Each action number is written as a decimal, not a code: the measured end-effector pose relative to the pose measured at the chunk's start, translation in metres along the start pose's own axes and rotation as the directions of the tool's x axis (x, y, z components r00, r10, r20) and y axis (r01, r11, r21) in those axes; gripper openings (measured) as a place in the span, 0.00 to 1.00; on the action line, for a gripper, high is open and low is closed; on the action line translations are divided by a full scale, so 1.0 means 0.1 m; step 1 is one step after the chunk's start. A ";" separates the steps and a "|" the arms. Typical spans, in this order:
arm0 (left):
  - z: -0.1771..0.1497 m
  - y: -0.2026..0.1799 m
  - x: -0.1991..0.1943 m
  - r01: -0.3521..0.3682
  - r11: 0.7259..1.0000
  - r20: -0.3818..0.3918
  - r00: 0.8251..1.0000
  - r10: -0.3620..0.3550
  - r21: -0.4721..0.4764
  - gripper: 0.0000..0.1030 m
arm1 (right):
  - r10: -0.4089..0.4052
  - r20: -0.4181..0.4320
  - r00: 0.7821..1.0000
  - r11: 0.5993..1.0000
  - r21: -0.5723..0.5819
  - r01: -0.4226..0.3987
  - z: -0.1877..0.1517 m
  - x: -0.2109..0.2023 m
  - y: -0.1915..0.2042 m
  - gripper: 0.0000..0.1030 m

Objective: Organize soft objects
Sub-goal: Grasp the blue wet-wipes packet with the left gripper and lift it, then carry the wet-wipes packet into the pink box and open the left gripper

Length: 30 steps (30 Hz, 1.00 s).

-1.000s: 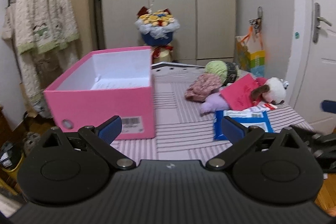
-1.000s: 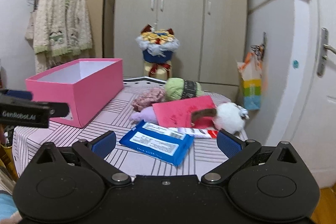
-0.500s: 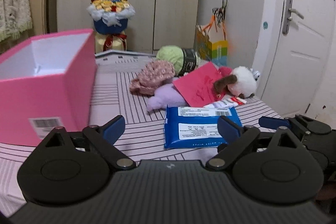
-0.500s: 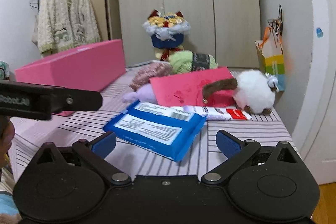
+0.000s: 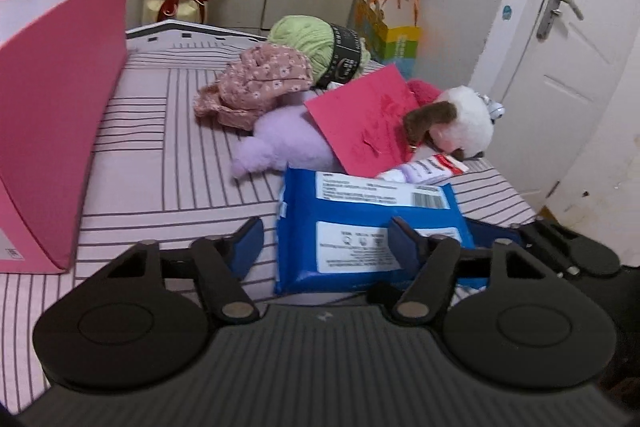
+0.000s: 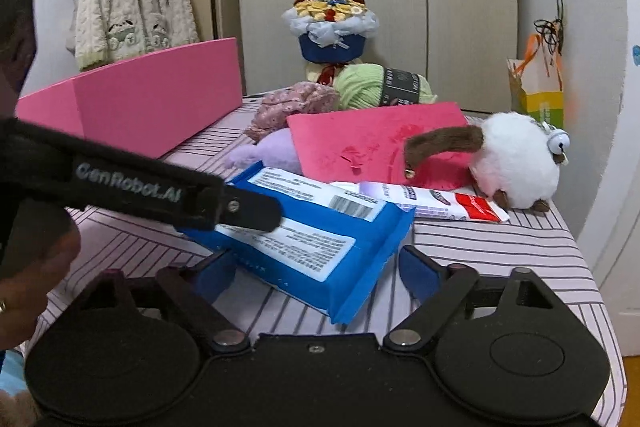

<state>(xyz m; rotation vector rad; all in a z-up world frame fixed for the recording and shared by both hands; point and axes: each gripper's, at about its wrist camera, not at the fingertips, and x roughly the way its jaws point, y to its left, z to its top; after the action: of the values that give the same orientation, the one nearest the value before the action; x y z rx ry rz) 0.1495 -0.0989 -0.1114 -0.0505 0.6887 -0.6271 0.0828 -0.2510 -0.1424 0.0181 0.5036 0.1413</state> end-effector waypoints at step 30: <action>-0.01 0.07 -0.98 -0.026 0.999 -0.187 0.982 0.034 0.042 0.56 | 0.145 -0.122 0.982 0.980 -0.118 -0.159 0.29 -0.44 0.75 0.61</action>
<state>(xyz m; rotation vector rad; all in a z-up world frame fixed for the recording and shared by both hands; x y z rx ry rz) 0.0944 -0.0383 -0.0568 0.0559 0.8580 -0.6212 0.0493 -0.1827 -0.0918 -0.0765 0.6055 0.3259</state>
